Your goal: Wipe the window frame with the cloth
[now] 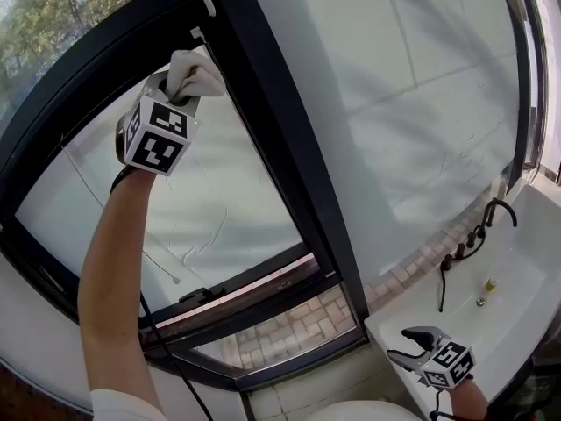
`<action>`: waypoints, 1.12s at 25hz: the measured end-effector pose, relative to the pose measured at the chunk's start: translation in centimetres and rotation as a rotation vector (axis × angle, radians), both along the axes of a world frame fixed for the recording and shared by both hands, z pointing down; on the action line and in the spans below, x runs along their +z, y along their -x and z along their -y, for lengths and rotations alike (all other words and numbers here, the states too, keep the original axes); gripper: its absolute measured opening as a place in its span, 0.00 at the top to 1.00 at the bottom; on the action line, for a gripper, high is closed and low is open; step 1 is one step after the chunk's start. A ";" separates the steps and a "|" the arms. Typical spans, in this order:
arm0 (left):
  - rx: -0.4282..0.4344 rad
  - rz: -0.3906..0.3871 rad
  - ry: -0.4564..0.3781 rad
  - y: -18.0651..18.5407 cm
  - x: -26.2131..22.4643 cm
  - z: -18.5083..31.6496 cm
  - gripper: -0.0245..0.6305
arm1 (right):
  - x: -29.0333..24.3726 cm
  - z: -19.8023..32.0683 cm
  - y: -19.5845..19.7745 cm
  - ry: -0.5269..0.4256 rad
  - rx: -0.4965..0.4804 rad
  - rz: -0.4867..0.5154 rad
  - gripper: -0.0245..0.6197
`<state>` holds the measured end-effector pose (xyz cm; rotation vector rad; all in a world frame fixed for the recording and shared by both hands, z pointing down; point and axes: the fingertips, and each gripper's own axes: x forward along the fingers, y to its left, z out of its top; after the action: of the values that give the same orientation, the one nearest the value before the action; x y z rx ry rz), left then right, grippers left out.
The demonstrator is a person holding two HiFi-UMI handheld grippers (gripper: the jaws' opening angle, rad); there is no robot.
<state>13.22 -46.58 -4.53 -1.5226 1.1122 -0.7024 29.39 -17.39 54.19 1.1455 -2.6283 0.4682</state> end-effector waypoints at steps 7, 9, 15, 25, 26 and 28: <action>0.117 -0.119 0.040 5.3 8.8 -8.7 0.76 | -0.2 2.3 1.8 -0.011 -0.092 -0.011 0.60; 0.135 -0.156 0.081 7.4 12.1 -11.9 0.76 | -1.2 2.7 3.1 -0.032 -0.125 -0.027 0.60; 0.053 -0.398 0.254 18.7 23.6 -23.3 0.76 | -5.0 -1.5 8.6 -0.056 -0.188 -0.036 0.60; -0.039 -0.654 0.384 36.2 39.6 -42.0 0.76 | -8.6 -13.9 20.7 -0.136 -0.080 -0.084 0.60; -0.039 -0.627 0.384 37.0 40.5 -43.4 0.76 | -8.7 -15.4 21.8 -0.133 -0.075 -0.083 0.60; -0.046 -0.610 0.390 38.4 42.3 -46.1 0.76 | -8.7 -18.3 23.4 -0.116 -0.072 -0.098 0.60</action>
<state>-25.17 -0.48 37.74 -2.1355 1.5229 -0.5120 6.01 0.91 45.46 1.0730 -2.6308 0.2419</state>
